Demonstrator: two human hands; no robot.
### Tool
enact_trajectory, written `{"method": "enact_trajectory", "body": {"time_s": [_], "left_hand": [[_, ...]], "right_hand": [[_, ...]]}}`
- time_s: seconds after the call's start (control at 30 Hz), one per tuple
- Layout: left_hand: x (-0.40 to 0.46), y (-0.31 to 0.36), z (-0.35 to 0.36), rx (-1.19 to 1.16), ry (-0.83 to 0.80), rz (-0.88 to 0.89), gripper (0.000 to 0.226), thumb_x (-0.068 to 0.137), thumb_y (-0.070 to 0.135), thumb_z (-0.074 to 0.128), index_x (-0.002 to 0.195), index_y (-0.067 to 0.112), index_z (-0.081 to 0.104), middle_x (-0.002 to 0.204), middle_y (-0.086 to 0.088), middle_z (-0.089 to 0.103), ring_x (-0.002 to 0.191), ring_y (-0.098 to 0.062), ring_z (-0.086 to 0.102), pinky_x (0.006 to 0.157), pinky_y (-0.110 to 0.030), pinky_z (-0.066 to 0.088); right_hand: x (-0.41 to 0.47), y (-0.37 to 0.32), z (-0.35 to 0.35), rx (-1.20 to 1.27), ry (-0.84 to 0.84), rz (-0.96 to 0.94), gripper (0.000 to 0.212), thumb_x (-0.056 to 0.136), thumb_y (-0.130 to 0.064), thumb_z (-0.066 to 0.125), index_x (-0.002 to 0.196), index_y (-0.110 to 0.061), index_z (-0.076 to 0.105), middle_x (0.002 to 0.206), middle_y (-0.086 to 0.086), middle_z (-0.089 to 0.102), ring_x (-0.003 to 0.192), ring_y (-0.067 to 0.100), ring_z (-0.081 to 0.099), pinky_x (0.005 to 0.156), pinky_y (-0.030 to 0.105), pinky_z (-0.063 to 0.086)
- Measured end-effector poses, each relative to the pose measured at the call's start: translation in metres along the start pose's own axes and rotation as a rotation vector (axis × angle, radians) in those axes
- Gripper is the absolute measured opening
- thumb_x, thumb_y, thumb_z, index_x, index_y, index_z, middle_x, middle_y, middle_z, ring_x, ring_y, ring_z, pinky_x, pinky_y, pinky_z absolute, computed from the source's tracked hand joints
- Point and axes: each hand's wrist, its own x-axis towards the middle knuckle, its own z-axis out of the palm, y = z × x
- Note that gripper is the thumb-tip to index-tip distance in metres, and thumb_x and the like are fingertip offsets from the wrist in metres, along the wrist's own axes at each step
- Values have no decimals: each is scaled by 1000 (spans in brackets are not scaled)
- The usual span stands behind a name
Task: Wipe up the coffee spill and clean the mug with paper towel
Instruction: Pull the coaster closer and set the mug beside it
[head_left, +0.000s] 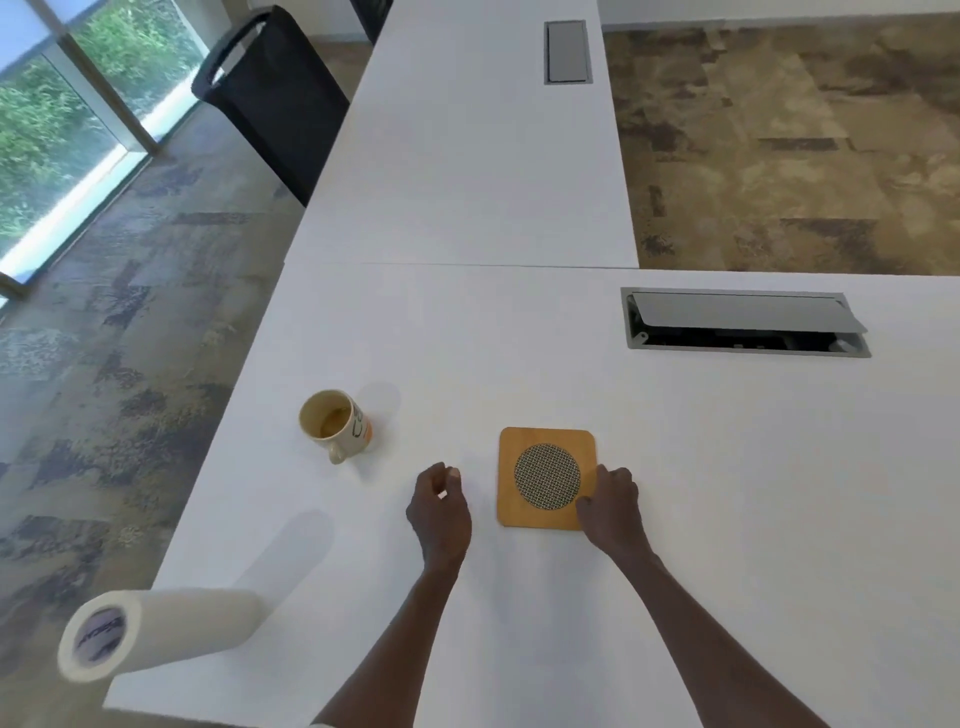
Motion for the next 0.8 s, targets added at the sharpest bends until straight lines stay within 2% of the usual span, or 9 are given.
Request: {"method": "enact_trajectory", "body": {"time_s": [0.1, 0.17, 0.23, 0.3, 0.4, 0.53, 0.67, 0.8], "left_hand": [[28, 11, -29, -123, 260, -71, 21, 99, 11, 59, 116, 0, 65, 115, -15, 70, 112, -31, 64, 90, -25, 41], [51, 15, -50, -151, 396, -106, 27, 99, 8, 56, 122, -4, 61, 121, -20, 65, 117, -33, 59, 95, -32, 43], [73, 17, -64, -150, 452, -149, 32, 101, 8, 53, 129, -6, 55, 130, -24, 58, 126, -38, 52, 103, -39, 42], [90, 18, -72, -128, 442, -218, 38, 102, 11, 53, 137, -4, 48, 139, -28, 50, 133, -42, 47, 109, -45, 39], [108, 15, -75, -44, 340, -314, 43, 106, 20, 47, 143, -1, 41, 146, -30, 43, 139, -45, 40, 113, -48, 36], [123, 1, -77, 74, 188, -273, 43, 108, 24, 37, 133, -5, 55, 135, -30, 57, 129, -47, 50, 108, -51, 42], [127, -7, -80, -64, 138, -268, 36, 104, 21, 40, 122, 7, 68, 128, -21, 66, 123, -42, 58, 106, -48, 47], [124, -7, -81, -230, 127, -307, 37, 105, 26, 39, 116, 12, 71, 125, -17, 70, 120, -38, 62, 106, -50, 49]], "right_hand": [[5, -13, -4, 8, 68, -54, 33, 87, -5, 53, 119, 4, 51, 121, 23, 46, 113, 38, 43, 82, 34, 36], [9, -27, -6, 25, 89, -88, 42, 89, -5, 54, 129, 5, 49, 127, 23, 47, 119, 38, 43, 91, 37, 40], [11, -40, -7, 73, 97, -122, 47, 89, -5, 53, 135, 4, 48, 132, 21, 46, 124, 36, 43, 97, 37, 41], [13, -50, -8, 123, 98, -158, 48, 90, -5, 53, 137, 1, 48, 133, 18, 47, 127, 32, 43, 100, 37, 40], [14, -64, -7, 177, 107, -216, 47, 90, -5, 54, 138, -3, 50, 130, 13, 50, 123, 28, 49, 100, 35, 43], [15, -75, -6, 204, 116, -272, 46, 90, -5, 55, 135, -6, 53, 126, 9, 52, 114, 24, 54, 92, 28, 45], [18, -83, -5, 214, 130, -305, 44, 89, -5, 55, 133, -9, 56, 122, 6, 54, 108, 19, 56, 87, 24, 43], [20, -88, -3, 217, 114, -322, 42, 90, -5, 55, 131, -10, 57, 124, 5, 55, 107, 17, 58, 84, 21, 40]]}}
